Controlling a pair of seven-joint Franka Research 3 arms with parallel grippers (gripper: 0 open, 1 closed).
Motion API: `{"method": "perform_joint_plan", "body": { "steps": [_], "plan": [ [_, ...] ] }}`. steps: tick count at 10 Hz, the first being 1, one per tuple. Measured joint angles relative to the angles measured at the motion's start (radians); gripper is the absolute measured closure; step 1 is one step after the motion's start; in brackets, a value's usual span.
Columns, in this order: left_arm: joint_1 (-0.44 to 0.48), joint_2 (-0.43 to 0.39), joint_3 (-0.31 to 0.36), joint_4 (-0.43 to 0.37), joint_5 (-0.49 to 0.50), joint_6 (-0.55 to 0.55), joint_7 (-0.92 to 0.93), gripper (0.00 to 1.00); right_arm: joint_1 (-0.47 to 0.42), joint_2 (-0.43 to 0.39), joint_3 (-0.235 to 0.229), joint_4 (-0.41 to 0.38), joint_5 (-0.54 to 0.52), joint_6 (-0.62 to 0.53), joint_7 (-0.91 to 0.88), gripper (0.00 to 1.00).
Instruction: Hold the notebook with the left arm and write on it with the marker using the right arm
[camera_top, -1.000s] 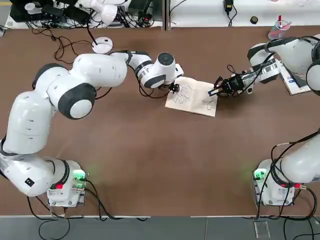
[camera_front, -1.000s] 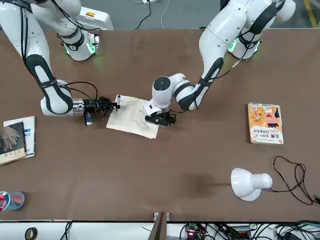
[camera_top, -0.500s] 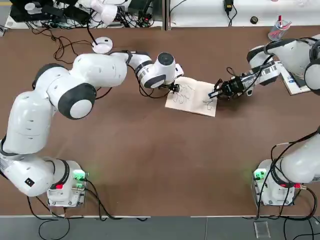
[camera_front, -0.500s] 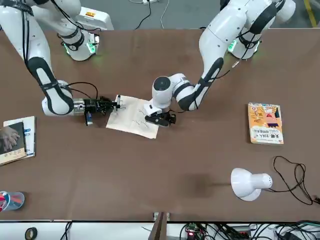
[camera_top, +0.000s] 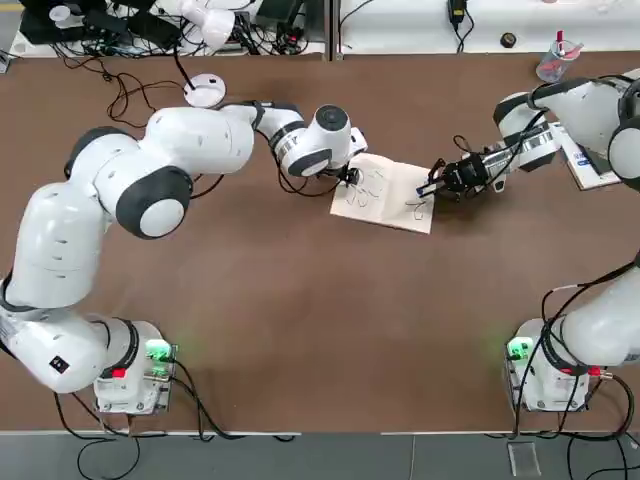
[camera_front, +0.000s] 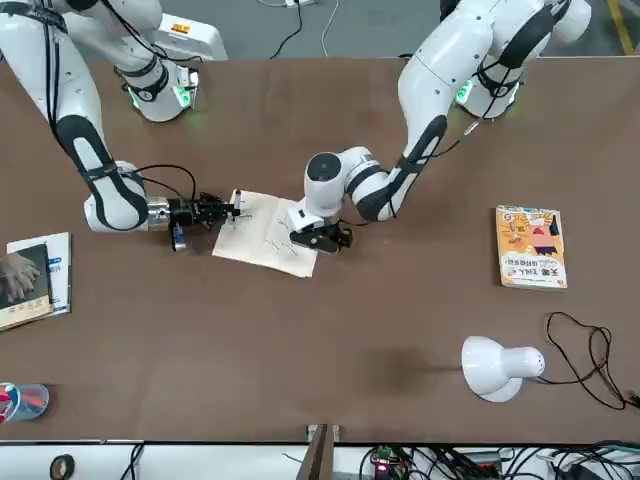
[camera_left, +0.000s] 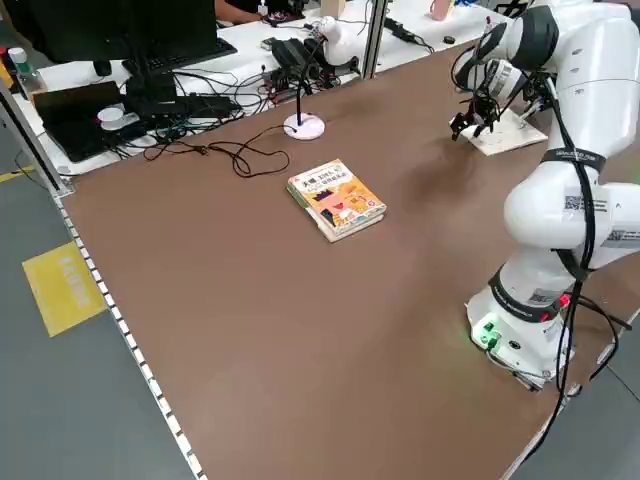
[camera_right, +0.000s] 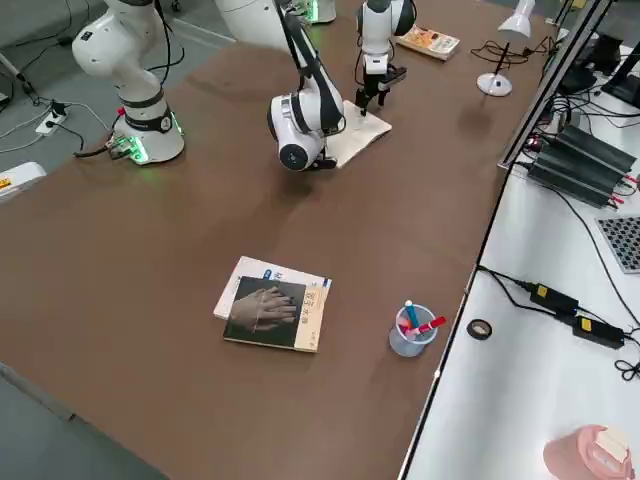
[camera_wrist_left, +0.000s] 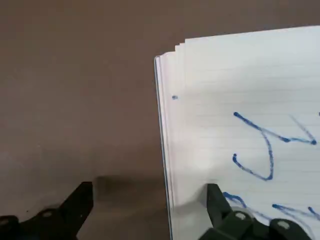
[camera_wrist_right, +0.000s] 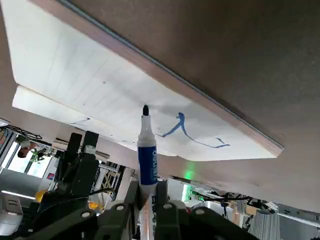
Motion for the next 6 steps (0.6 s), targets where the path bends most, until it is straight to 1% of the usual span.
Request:
{"method": "perform_joint_plan", "body": {
  "steps": [6],
  "plan": [
    [0.000, 0.000, 0.000, 0.000, 0.000, 0.001, 0.000, 0.00, -0.001, 0.002, 0.000, -0.002, 0.000, 0.000, -0.025, 0.83]
  ]
}}
